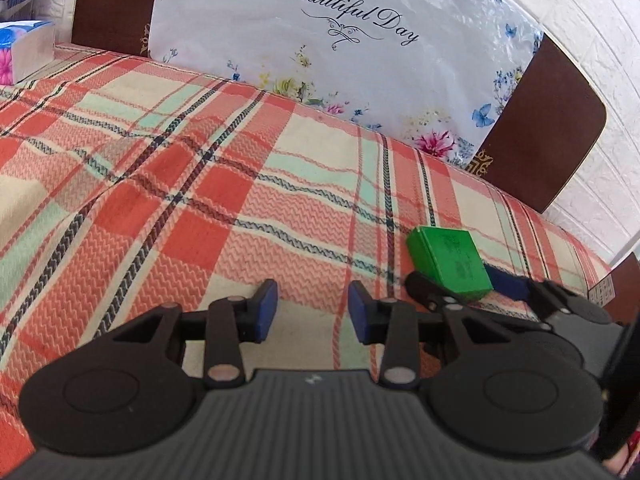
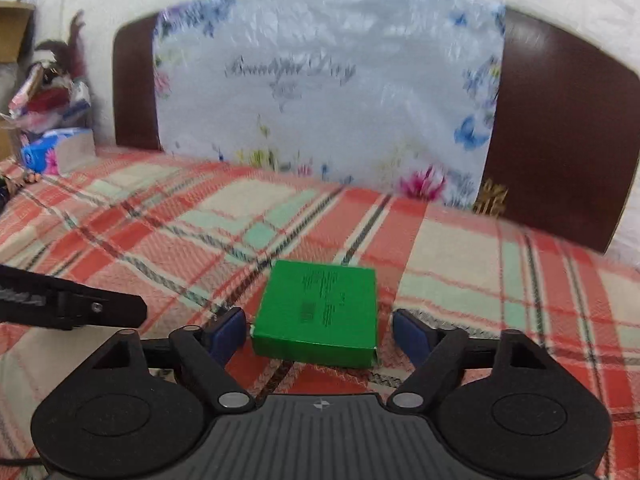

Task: Organize objects
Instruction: 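Move the left gripper to the green block and grasp it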

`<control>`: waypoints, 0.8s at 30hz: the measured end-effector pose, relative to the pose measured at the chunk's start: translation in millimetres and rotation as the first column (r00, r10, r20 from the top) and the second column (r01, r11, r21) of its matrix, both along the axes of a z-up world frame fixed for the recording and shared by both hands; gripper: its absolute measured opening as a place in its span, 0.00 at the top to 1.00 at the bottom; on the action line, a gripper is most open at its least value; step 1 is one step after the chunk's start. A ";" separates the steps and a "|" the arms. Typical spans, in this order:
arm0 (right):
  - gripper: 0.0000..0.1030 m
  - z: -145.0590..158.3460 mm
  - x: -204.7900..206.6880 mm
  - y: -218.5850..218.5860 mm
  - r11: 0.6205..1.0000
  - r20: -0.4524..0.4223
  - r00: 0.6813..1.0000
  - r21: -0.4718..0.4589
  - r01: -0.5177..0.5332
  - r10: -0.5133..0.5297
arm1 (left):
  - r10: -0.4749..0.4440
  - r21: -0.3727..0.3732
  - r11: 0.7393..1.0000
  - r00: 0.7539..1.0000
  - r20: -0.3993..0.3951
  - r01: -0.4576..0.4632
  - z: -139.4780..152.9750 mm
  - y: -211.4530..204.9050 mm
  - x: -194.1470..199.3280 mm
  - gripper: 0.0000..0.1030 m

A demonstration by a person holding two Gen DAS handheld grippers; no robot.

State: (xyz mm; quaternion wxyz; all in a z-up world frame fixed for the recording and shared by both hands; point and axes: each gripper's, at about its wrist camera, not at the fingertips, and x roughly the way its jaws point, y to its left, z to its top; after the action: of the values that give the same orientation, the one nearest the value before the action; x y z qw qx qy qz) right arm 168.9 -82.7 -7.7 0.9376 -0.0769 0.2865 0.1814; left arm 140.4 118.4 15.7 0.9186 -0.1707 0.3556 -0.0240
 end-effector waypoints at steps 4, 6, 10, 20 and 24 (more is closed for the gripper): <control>0.42 -0.7 -12.6 -17.8 0.999 -0.001 1.000 0.036 0.011 -0.011 | -0.024 -0.030 0.999 0.999 -0.023 0.023 2.9 -6.0 4.5 0.52; 0.42 -1.5 -31.2 -28.3 0.999 0.011 0.999 0.021 0.031 -0.031 | -0.049 -0.066 0.997 0.998 -0.035 0.047 3.7 -11.5 4.2 0.52; 0.42 -4.4 -74.0 -58.6 0.994 -0.002 0.995 0.043 0.101 -0.101 | -0.146 -0.111 0.984 0.988 -0.057 0.139 6.1 -40.2 1.4 0.52; 0.43 -4.7 -137.3 -120.5 0.958 -0.025 0.975 0.184 0.221 -0.220 | -0.433 -0.128 0.899 0.895 -0.111 0.419 1.5 -155.5 -15.2 0.42; 0.42 -3.9 -143.3 -136.5 0.937 -0.038 0.966 0.238 0.257 -0.255 | -0.464 -0.138 0.883 0.877 -0.121 0.448 4.8 -176.3 -15.4 0.49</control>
State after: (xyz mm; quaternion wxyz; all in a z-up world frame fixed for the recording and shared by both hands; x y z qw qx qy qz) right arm 25.5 -219.3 -11.6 0.9546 0.0757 0.2731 0.0915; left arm 125.0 -57.9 20.5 0.8471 -0.1319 0.4523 -0.2459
